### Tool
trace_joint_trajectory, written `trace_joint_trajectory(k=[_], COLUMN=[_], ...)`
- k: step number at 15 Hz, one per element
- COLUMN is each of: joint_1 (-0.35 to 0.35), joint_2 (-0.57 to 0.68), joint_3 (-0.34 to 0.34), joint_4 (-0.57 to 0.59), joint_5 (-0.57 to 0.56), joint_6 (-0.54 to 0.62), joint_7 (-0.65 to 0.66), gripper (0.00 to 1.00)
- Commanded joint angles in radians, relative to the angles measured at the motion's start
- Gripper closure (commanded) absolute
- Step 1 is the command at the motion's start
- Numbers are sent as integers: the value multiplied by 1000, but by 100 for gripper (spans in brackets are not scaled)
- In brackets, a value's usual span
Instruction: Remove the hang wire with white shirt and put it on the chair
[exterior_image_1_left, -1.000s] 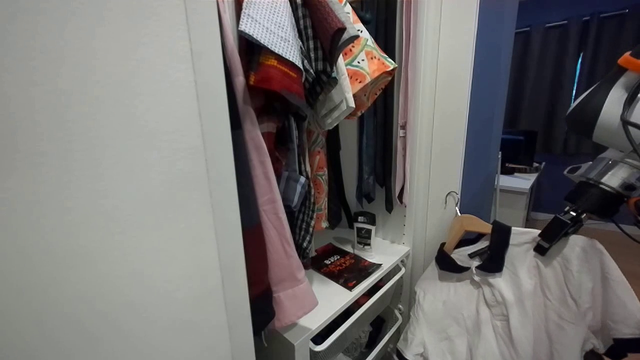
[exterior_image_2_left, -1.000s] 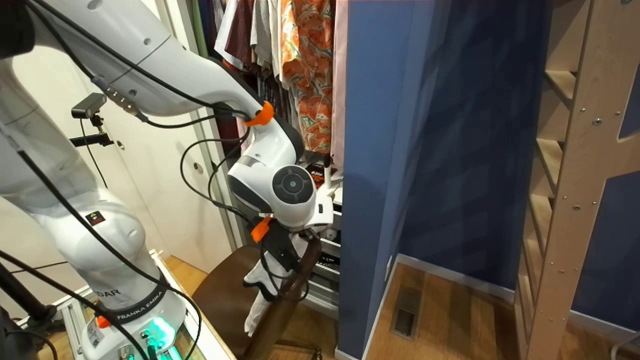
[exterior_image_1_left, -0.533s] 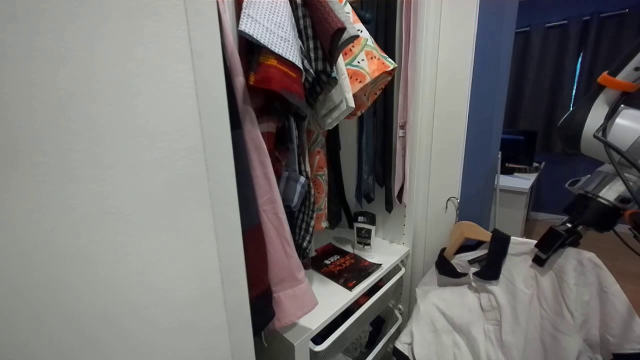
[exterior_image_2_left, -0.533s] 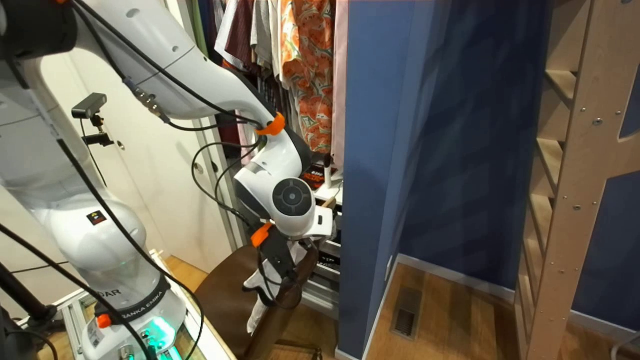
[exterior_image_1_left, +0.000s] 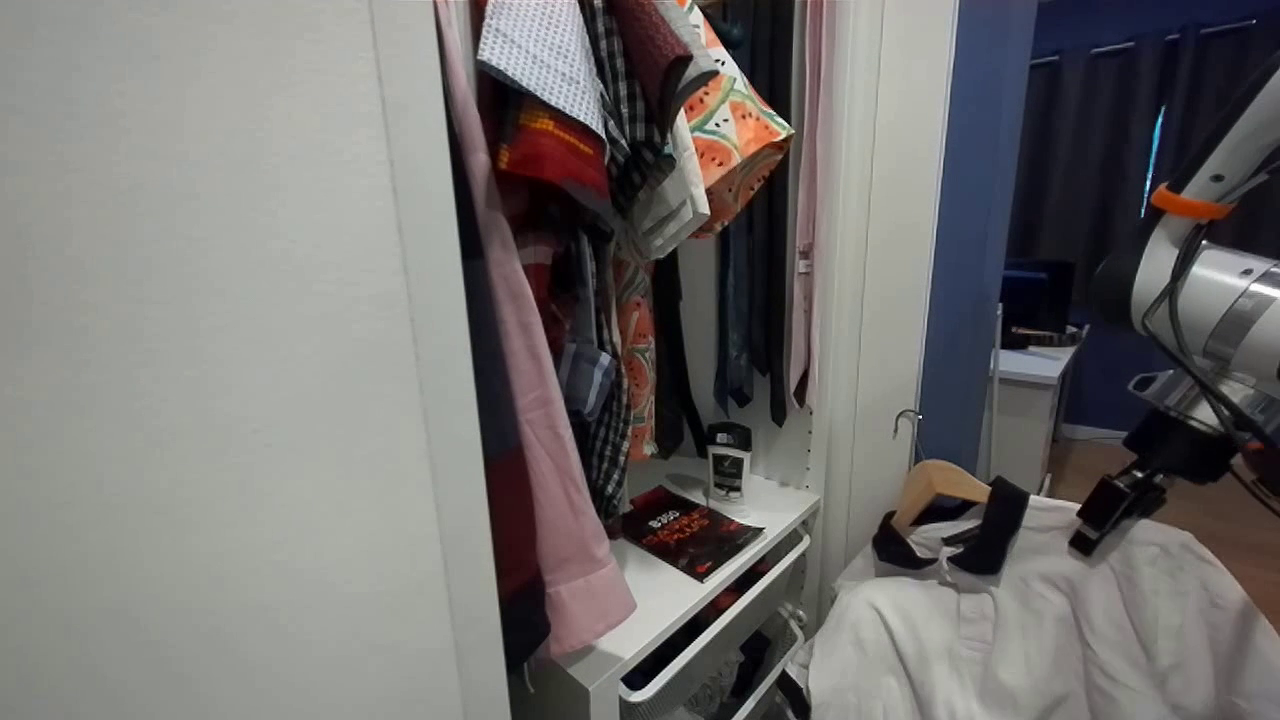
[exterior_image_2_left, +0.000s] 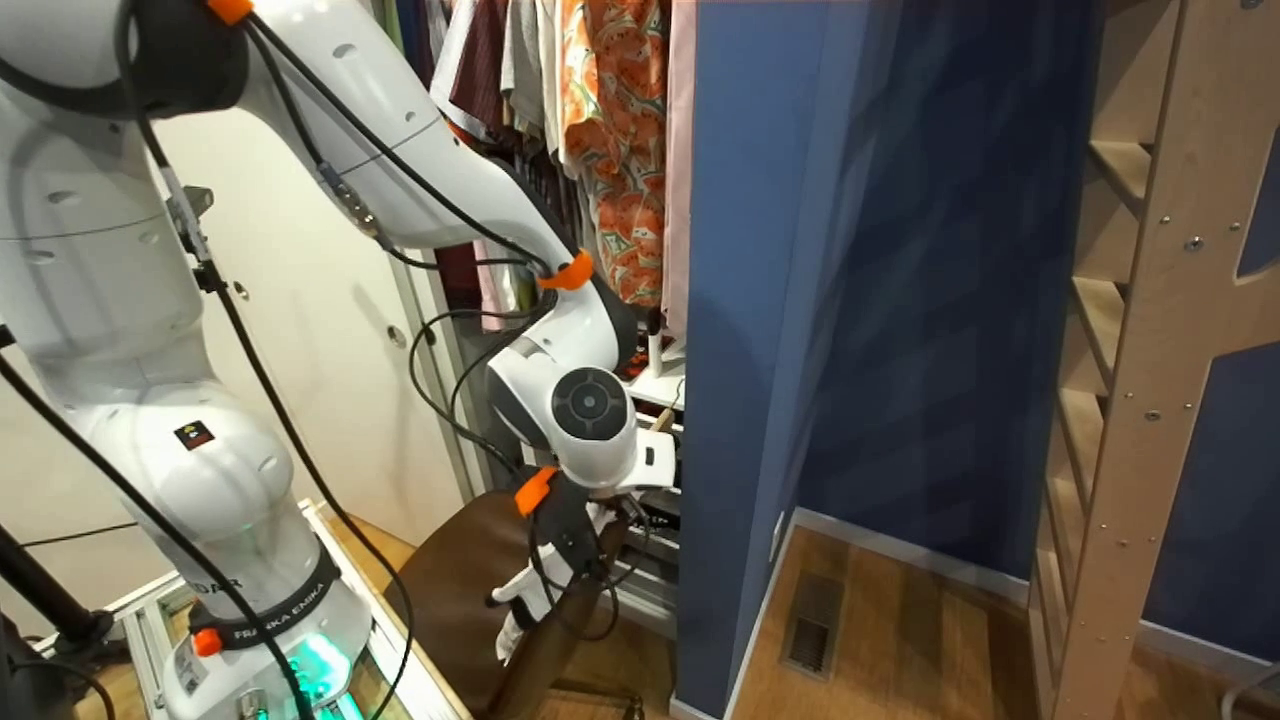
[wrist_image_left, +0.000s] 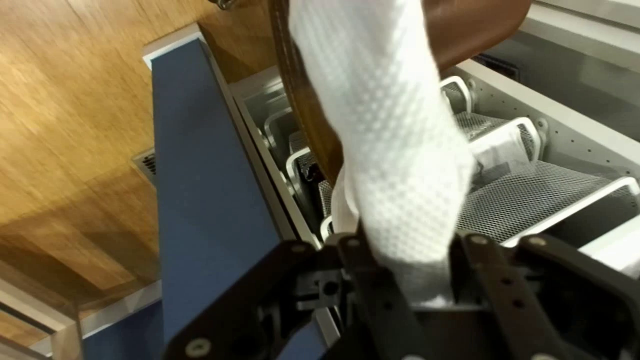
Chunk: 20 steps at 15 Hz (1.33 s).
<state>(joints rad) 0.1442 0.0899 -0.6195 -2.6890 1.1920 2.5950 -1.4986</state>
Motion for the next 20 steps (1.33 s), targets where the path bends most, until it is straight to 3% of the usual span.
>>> trace_joint_trajectory(k=[1, 8, 11, 12, 13, 20], joint_1=[3, 6, 15, -115, 2, -1], joint_2=[82, 91, 67, 39, 49, -106], joint_3=[12, 10, 3, 131, 20, 7], joint_4=[42, 70, 67, 64, 67, 43], joint_5=[57, 34, 0, -56, -56, -313], joint_6=[46, 54, 69, 105, 105, 210], joint_7=[-24, 6, 28, 48, 31, 66], gripper=[49, 2, 0, 0, 0, 0])
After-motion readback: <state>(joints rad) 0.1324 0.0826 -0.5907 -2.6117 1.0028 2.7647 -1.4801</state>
